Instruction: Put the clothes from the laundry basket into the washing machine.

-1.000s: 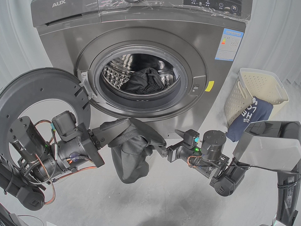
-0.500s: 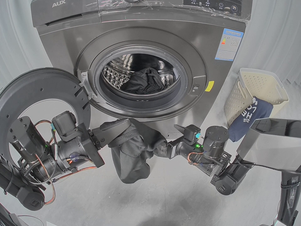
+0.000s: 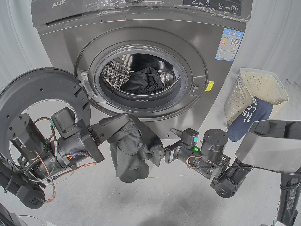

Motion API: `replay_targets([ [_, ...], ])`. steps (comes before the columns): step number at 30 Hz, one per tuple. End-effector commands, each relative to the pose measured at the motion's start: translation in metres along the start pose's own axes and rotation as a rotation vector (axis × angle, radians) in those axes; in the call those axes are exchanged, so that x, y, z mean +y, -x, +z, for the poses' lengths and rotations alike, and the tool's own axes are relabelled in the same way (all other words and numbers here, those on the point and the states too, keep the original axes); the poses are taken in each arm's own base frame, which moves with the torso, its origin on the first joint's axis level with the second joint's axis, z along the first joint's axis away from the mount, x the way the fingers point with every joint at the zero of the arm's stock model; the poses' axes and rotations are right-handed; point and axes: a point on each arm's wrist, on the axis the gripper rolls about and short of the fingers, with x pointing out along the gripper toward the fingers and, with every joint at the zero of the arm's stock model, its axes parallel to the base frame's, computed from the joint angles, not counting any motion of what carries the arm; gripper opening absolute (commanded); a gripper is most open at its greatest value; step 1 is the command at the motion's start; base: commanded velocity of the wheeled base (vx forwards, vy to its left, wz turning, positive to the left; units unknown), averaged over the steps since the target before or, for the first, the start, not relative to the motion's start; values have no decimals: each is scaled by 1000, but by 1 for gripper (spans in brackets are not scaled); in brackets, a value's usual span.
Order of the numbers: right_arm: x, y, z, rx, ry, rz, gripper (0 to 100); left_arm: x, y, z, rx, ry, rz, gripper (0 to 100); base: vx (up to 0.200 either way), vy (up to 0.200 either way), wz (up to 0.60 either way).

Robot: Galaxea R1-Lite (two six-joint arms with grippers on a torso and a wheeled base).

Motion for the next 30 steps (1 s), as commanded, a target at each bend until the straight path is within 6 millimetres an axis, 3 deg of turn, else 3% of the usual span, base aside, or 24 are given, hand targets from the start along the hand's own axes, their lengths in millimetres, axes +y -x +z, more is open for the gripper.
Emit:
replay_targets([
  [1, -4, 11, -7, 48, 1, -12, 100, 1, 0, 0, -1, 0, 3, 0, 0, 0, 0],
  [5, 6, 19, -17, 96, 4, 12, 100, 1, 0, 0, -7, 2, 20, 0, 0, 0, 0],
  [10, 19, 9, -9, 50, 13, 46, 100, 1, 1, 0, -7, 2, 20, 0, 0, 0, 0],
  [16, 15, -5, 5, -26, 14, 38, 100, 1, 2, -1, -8, 2, 22, 0, 0, 0, 0],
  [25, 10, -2, 14, -53, 11, 25, 100, 1, 2, -1, -9, 2, 21, 0, 0, 0, 0],
  [26, 10, -2, 14, -51, 10, 25, 0, 1, 1, -1, -10, 1, 21, 0, 0, 0, 0],
  [30, 10, -2, 15, -54, 8, 25, 0, 1, 1, 0, -12, 0, 20, 0, 0, 0, 0],
])
